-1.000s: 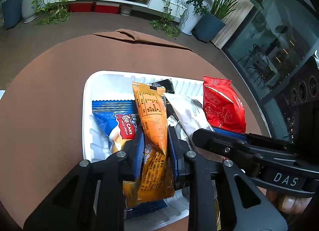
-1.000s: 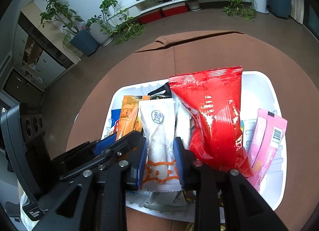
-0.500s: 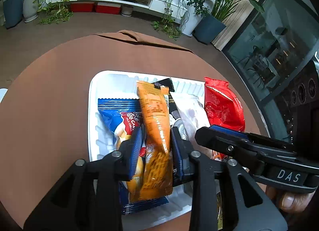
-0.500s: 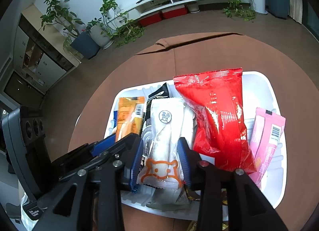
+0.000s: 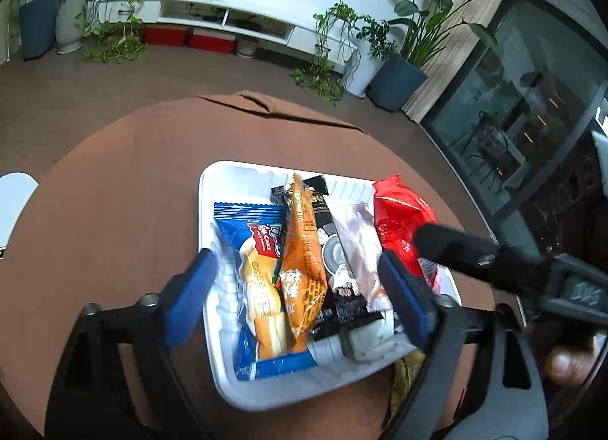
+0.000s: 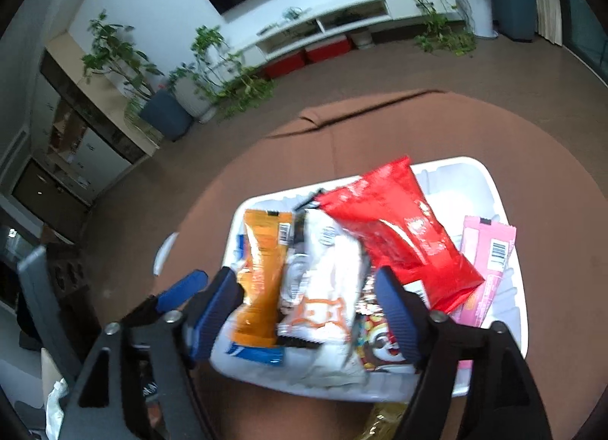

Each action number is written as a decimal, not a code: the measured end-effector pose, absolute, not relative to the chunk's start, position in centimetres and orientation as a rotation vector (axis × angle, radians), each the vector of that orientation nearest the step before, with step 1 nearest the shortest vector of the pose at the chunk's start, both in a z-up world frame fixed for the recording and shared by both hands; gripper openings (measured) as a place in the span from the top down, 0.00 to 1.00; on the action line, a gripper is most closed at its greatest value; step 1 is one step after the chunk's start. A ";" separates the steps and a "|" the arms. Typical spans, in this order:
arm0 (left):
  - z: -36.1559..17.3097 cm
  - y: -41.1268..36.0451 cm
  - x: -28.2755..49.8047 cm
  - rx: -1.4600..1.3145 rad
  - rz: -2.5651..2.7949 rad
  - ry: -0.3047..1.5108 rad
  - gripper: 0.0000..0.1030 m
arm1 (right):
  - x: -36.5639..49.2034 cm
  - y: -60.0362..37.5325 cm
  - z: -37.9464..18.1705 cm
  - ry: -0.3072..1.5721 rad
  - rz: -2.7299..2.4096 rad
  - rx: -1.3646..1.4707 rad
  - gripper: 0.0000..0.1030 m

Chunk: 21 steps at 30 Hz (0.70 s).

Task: Organize snacks
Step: 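Open both tools in the tray and withdraw them toward the remaining snacks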

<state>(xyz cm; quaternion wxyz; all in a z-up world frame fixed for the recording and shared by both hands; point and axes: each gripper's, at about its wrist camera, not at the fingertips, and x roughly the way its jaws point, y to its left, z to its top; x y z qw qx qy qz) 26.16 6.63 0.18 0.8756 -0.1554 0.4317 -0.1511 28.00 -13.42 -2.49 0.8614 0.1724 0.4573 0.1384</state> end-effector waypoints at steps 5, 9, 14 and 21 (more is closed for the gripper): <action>1.7 6.6 23.8 -0.307 -0.313 0.845 0.00 | 25.3 -13.6 0.4 0.826 0.385 0.389 0.00; 2.7 5.5 20.9 -0.198 -0.285 0.794 0.00 | 23.4 -15.7 1.6 0.779 0.401 0.443 0.00; 2.9 2.4 16.7 -0.022 -0.276 0.770 0.00 | 19.7 -19.6 2.6 0.714 0.355 0.455 0.00; -0.4 -1.6 13.4 -0.048 -0.332 0.916 0.00 | 12.3 -24.5 -0.1 0.759 0.206 0.421 0.00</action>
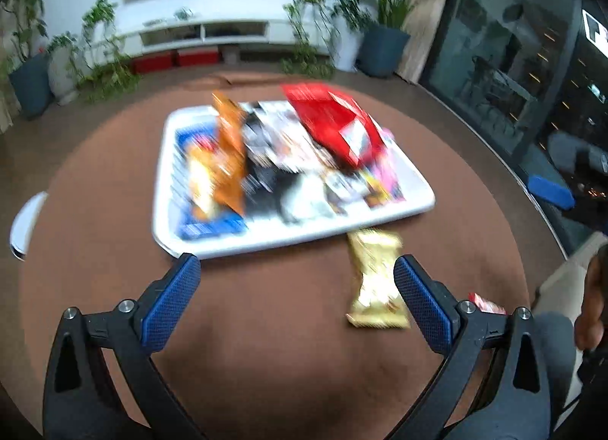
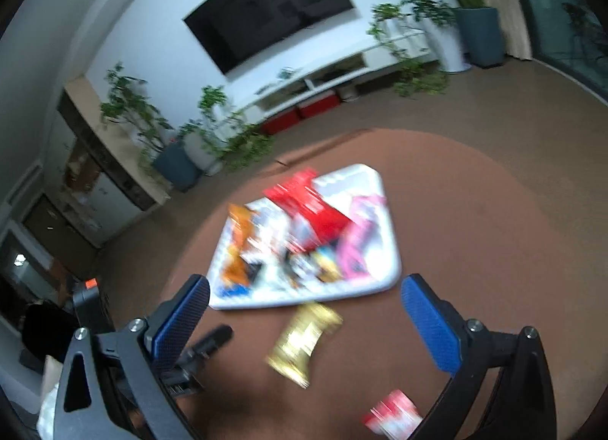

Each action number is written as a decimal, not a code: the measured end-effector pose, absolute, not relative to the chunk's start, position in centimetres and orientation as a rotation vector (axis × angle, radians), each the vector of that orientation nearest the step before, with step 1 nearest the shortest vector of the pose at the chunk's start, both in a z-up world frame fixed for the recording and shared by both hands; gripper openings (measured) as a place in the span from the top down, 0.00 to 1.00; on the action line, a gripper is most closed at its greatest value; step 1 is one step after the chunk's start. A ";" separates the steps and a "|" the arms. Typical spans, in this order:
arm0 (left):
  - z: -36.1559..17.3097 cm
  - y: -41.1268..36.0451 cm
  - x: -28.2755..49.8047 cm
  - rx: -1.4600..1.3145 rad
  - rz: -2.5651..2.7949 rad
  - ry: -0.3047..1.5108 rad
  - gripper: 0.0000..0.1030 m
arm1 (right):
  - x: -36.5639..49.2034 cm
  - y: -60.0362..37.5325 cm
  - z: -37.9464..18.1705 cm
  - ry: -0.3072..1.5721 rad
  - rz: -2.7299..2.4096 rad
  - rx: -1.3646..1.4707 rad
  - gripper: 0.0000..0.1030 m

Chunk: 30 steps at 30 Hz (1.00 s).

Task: Organize snacks
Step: 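Open both tools in the tray and withdraw them toward the remaining snacks, then grasp the gold wrapper with the left tool while the right tool grasps the red-white candy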

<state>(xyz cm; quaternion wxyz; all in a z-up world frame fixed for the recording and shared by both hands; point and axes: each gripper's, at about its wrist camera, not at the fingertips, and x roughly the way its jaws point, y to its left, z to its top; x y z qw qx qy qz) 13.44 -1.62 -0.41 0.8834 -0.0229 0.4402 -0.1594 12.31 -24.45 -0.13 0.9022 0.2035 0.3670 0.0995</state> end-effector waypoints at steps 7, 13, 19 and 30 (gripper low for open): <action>-2.2 -7.2 12.4 0.076 -0.393 1.010 0.00 | 7.2 -27.0 -2.7 0.836 0.138 0.362 0.00; -2.3 -9.9 13.6 0.169 -0.384 1.045 0.00 | 5.6 -27.1 -3.5 0.905 0.192 0.275 0.03; -3.6 -11.6 16.2 0.222 -0.387 1.107 0.06 | 4.5 -27.4 -4.1 0.925 0.208 0.267 0.09; -5.6 -12.4 17.3 0.242 -0.395 1.194 0.42 | 4.4 -28.2 -4.4 0.946 0.207 0.239 0.11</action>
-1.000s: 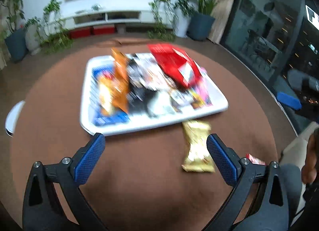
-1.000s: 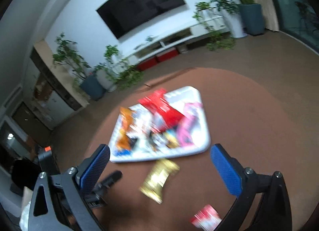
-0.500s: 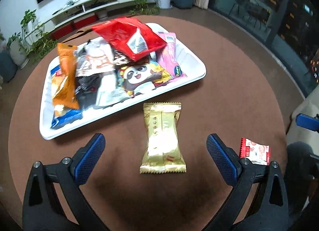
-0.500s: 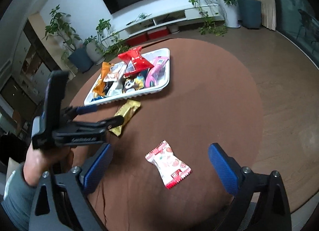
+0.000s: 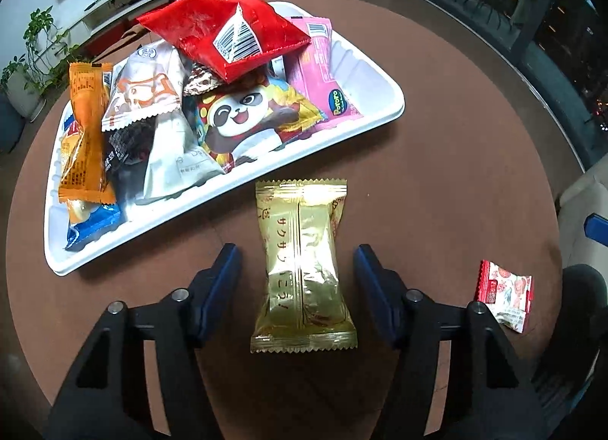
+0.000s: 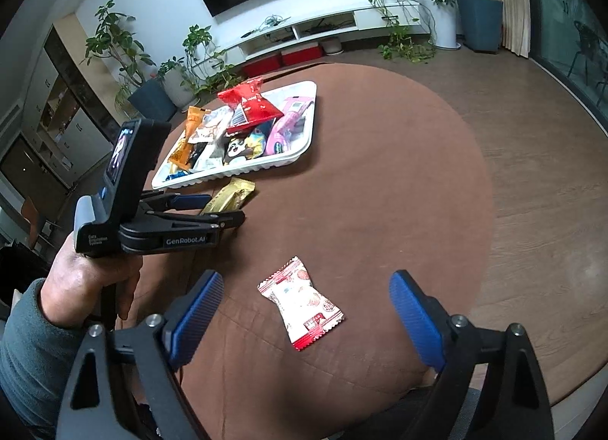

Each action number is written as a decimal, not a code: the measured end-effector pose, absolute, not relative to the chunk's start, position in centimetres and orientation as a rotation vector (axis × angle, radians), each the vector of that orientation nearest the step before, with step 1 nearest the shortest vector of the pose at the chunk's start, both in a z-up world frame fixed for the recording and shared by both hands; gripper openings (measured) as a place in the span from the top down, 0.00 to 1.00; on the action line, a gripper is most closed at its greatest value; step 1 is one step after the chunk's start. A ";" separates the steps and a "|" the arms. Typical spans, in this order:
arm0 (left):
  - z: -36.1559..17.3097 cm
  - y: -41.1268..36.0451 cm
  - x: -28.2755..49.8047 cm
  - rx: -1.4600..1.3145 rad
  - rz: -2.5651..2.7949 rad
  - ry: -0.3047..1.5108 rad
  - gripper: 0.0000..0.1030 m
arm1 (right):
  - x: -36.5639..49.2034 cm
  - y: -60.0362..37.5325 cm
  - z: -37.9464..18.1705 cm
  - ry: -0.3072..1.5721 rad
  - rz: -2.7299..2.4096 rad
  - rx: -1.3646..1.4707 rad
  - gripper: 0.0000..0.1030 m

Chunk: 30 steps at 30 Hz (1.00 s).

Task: Organize snacks
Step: 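Grasp the gold wrapper with the left tool while the right tool grasps the red-white candy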

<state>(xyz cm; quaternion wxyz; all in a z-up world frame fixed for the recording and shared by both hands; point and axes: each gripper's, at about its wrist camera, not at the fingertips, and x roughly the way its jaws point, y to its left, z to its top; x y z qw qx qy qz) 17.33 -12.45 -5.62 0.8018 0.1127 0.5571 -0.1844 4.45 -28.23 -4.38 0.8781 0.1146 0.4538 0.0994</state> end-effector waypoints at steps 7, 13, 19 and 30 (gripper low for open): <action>-5.4 -13.6 17.6 0.251 -0.430 1.188 0.67 | 4.4 -27.8 -4.7 0.970 0.231 0.196 0.13; -5.0 -13.1 17.0 0.251 -0.453 1.192 0.70 | 4.4 -27.1 -4.6 0.997 0.274 0.102 0.15; -5.0 -11.9 15.5 0.265 -0.461 1.183 0.71 | 4.7 -25.5 -5.6 1.043 0.337 -0.045 0.18; -4.8 -6.1 8.9 0.141 -0.447 1.156 0.71 | 6.8 -23.3 -8.4 1.140 0.403 -0.204 0.30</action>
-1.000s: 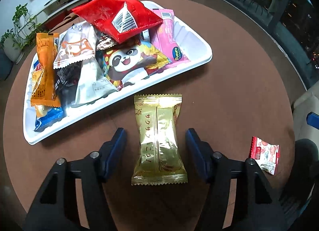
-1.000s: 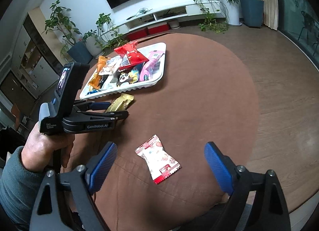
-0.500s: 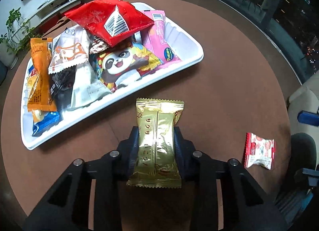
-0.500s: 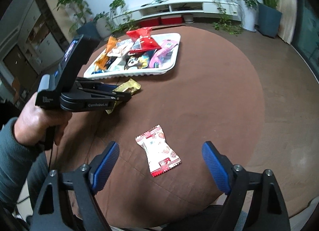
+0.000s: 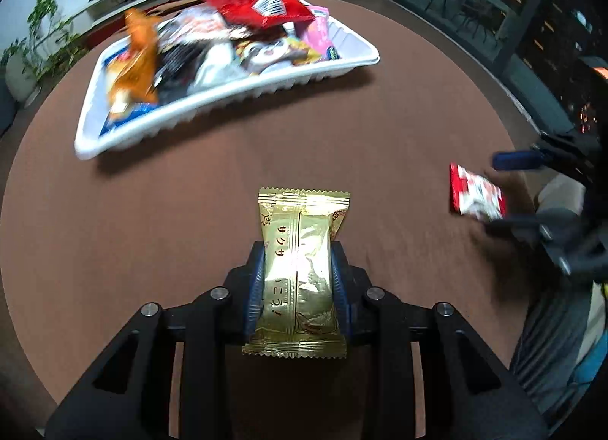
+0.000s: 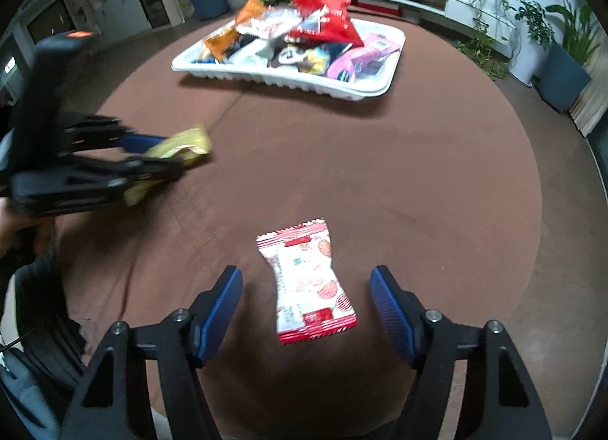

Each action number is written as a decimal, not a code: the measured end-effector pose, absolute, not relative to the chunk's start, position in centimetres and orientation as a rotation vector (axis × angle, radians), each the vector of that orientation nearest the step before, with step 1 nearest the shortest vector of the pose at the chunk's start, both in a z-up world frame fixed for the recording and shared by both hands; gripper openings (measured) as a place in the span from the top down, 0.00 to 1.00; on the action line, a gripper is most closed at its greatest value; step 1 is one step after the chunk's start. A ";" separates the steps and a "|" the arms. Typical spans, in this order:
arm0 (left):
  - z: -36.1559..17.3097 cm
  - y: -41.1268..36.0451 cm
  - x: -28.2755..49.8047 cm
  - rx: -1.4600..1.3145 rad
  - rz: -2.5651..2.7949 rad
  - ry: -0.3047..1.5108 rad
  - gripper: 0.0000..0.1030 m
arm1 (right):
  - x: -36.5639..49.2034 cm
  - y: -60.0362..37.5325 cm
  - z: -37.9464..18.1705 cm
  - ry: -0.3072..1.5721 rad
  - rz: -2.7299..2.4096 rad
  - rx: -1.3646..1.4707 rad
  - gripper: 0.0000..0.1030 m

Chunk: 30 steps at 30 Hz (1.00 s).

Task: Organize snacks
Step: 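Grasp the gold wrapper with the left tool while the right tool grasps the red-white candy, then carry the gold wrapper with the left tool into the tray while the right tool carries the candy there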

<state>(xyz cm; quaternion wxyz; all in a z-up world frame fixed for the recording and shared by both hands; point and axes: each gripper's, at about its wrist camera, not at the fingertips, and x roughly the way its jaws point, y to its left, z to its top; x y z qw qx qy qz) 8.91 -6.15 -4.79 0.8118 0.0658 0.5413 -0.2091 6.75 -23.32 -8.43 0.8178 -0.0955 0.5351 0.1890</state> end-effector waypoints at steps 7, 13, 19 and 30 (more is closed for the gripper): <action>-4.5 -3.8 5.3 0.073 -0.427 1.134 0.71 | 6.9 -22.6 -9.4 1.192 0.426 -0.261 0.39; -4.6 -3.3 3.1 0.067 -0.424 1.122 0.71 | 6.5 -22.2 -9.3 1.196 0.434 -0.303 0.42; -4.7 -3.8 3.5 0.068 -0.424 1.120 0.71 | 6.4 -22.1 -8.9 1.215 0.441 -0.316 0.54; -4.6 -3.2 3.1 0.051 -0.423 1.114 0.71 | 6.8 -21.7 -8.7 1.233 0.428 -0.251 0.67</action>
